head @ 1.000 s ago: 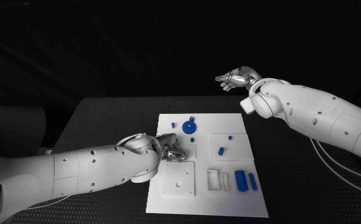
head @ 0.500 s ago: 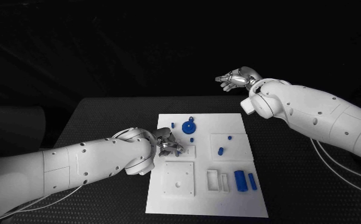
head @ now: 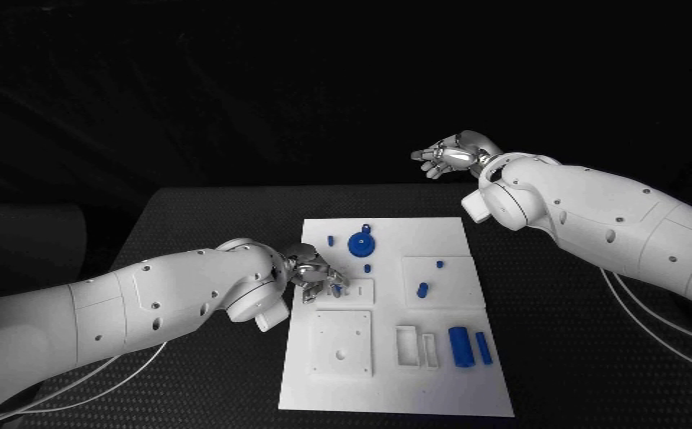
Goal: Assemble the parts on the task board
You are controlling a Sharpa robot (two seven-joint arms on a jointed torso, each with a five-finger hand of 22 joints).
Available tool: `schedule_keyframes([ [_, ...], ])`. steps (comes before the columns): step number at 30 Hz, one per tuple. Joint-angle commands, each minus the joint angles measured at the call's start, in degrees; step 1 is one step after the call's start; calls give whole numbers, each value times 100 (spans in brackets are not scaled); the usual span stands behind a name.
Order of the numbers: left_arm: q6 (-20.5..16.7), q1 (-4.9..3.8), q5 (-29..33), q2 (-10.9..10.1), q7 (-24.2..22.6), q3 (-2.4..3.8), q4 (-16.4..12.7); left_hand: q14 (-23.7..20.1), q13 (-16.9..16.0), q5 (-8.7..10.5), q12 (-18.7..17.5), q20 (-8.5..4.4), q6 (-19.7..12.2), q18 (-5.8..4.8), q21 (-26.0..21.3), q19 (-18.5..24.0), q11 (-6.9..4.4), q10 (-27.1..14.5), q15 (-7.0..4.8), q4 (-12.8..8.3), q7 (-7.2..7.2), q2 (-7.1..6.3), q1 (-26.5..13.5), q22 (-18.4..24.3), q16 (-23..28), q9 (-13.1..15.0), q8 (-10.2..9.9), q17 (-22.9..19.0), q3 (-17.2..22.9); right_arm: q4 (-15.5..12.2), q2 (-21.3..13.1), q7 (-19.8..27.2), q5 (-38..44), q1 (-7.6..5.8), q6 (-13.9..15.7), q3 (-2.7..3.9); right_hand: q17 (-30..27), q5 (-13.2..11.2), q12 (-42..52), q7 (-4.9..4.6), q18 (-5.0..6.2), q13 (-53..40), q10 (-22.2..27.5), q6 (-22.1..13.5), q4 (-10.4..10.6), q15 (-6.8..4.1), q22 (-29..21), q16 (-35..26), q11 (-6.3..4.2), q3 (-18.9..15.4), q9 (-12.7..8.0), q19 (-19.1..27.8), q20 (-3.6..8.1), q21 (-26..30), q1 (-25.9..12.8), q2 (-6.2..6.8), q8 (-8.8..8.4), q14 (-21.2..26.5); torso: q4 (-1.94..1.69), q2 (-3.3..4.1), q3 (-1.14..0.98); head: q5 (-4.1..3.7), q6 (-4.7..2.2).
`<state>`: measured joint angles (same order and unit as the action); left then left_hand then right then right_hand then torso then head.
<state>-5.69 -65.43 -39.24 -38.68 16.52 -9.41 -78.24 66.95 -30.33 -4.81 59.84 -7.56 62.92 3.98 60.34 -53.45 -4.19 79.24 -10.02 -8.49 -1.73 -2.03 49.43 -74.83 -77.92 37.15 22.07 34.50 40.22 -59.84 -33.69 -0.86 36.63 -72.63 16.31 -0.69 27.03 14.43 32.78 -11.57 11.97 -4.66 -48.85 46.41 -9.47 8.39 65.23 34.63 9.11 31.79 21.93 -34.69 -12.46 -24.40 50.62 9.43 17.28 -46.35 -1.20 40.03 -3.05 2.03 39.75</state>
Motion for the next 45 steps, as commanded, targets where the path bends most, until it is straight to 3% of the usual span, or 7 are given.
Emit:
schedule_keyframes([
  [1,480,-10,1030,-29,-796,5,90,-89,16,8,-43,-659,-163,-71,-43,64,19,-259,20,-160,-68,131,215,6,4,-75,-133,5,98,-185,-70,25,422,28,-320,-8,-12,19,28,-16,103,14,11,-27,-81,0,14,35,30,5,-9,46,-10,31,115,-11,31,40,-1,0,0,-10,-27],
  [8,855,-11,1669,-128,-1487,5,221,-171,26,164,-64,-638,-270,-112,-95,115,65,-331,62,-196,-116,172,402,6,9,-88,-227,9,61,-750,-306,132,1706,132,-670,-47,-40,-32,71,-4,126,48,-9,11,-461,-12,56,80,21,160,-25,25,-34,39,623,-61,59,32,-4,2,2,-19,-67],
  [15,1343,-10,1859,-216,-2035,5,182,-346,27,202,-114,-603,-424,-159,-177,235,107,-568,100,-228,-163,194,538,9,66,-79,-309,-4,-31,-1457,-542,317,2537,180,-697,-236,-29,-372,172,40,189,37,-161,132,-641,-85,85,193,-40,306,-15,-137,-56,6,1007,12,125,-101,5,8,9,-28,-193],
  [20,1709,-9,1789,-231,-2219,6,125,-394,11,203,-101,-597,-491,-172,-195,266,125,-627,119,-266,-183,220,622,4,64,-66,-338,0,-78,-1942,-627,500,3221,244,-643,-381,73,-491,349,141,294,-33,-431,132,-658,-209,118,396,-183,284,-32,-408,-64,-87,1110,87,120,-340,1,4,10,-57,-251],
  [27,1935,-16,1777,-329,-2322,21,-33,-420,-2,203,-87,-590,-490,-184,-202,288,130,-660,126,-277,-186,233,660,-3,54,-47,-334,6,-128,-2392,-617,703,3731,290,-522,-550,719,-652,940,316,303,-550,-921,8,-652,-505,191,1026,-503,135,-57,-1076,169,-389,1138,170,84,-762,-9,-3,-5,-74,-305],
  [36,2024,-59,1777,-372,-2306,36,-127,-437,-8,203,-80,-584,-489,-192,-209,304,132,-679,129,-267,-188,229,668,-7,48,-38,-335,8,-159,-2707,-645,867,3992,329,-526,-611,1606,-770,1638,387,303,-1503,-892,-132,-652,-669,471,1593,-680,-20,-42,-1370,338,-791,1129,246,113,-796,-8,-3,-6,-43,-314],
  [45,2064,-60,1783,-377,-2306,36,-133,-442,-13,203,-73,-583,-483,-196,-212,309,131,-685,129,-255,-187,231,672,-9,43,-31,-333,11,-176,-2810,-636,901,4146,348,-524,-637,1802,-757,1805,390,303,-1826,-833,-136,-670,-707,580,1725,-707,-12,-35,-1395,378,-926,1167,242,141,-787,-5,2,-3,-10,-298],
])
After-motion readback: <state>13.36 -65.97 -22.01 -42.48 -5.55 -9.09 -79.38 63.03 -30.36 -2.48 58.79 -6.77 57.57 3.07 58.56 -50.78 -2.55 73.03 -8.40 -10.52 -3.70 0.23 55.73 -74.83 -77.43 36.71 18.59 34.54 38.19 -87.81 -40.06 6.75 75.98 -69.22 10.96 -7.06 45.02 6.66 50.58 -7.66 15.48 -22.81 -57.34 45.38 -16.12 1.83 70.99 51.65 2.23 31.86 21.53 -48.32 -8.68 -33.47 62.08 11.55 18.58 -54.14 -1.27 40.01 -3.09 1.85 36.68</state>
